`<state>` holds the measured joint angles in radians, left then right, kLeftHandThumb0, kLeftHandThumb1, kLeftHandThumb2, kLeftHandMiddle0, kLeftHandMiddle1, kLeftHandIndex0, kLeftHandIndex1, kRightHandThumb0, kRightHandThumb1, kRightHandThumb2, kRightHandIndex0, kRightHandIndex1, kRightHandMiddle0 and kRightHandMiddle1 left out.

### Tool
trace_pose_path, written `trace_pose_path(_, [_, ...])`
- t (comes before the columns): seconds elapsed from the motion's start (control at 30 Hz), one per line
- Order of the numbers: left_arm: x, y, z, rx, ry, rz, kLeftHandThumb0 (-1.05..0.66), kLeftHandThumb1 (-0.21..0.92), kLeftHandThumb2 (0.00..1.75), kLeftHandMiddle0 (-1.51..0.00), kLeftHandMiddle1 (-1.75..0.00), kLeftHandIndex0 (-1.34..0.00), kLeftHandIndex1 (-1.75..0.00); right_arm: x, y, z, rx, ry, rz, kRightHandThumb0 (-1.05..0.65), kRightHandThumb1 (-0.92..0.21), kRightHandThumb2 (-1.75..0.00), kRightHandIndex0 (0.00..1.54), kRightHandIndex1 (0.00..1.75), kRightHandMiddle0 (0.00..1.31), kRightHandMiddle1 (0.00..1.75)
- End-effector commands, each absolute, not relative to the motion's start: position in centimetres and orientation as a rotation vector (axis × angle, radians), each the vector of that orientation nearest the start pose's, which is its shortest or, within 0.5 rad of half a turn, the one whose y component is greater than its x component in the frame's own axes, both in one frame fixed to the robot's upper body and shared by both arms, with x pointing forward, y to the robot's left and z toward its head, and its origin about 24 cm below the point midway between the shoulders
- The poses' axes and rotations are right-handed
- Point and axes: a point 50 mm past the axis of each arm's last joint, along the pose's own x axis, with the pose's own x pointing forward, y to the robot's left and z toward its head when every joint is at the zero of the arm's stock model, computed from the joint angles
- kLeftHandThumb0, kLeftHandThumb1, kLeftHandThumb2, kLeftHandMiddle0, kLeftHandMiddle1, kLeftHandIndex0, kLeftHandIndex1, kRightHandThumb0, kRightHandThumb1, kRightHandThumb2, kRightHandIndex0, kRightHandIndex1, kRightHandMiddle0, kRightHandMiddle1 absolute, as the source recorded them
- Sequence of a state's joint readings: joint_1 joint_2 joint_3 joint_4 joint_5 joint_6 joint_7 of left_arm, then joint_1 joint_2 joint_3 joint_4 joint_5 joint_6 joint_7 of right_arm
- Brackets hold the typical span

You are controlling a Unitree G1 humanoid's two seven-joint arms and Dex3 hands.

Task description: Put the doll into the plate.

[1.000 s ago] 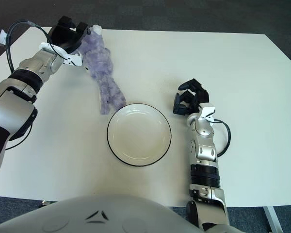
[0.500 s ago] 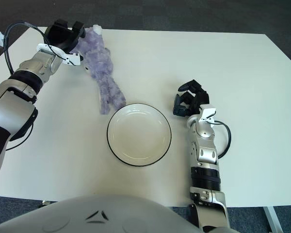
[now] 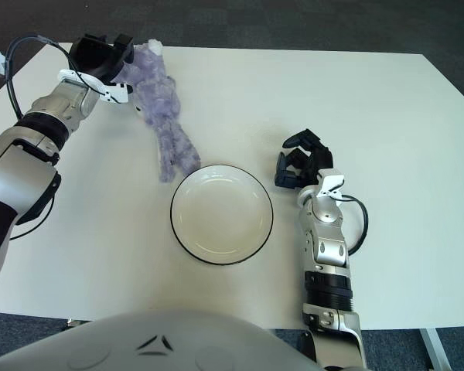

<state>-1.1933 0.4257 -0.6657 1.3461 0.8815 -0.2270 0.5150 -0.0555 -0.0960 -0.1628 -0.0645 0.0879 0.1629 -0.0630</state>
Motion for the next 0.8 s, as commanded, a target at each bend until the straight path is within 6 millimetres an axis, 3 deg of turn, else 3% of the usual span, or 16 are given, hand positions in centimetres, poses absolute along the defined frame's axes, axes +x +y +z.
trace_pose_path(0.0, [41.6,17.6,15.9,1.747,-0.327,-0.007,-0.17,0.43,0.95,-0.31,-1.16,-0.13,-1.32,25.2,-20.5,3.8,-0.001,0.15,-0.211,-0.01,-0.08,-1.55,0.79,1.75,0.63,1.6])
trace_pose_path(0.1, [41.7,17.6,15.8,1.764,-0.278,-0.037,-0.23,0.31,1.07,-0.22,-0.99,-0.04,-1.22,25.1,-20.4,3.9,-0.005,0.148,-0.209,-0.01,-0.08,-1.54,0.79,1.75,0.63,1.6])
trace_pose_path(0.43, [41.8,17.7,15.3,1.823,-0.165,-0.1,-0.29,0.25,1.08,-0.11,-0.61,0.0,-0.84,25.0,-20.3,4.2,-0.008,0.143,-0.202,-0.01,-0.08,-1.54,0.79,1.75,0.65,1.58])
trace_pose_path(0.77, [41.8,17.8,14.9,1.841,-0.127,-0.111,-0.25,0.21,1.09,-0.09,-0.53,0.0,-0.75,24.9,-20.2,4.4,-0.009,0.141,-0.199,-0.01,-0.08,-1.54,0.79,1.75,0.65,1.58])
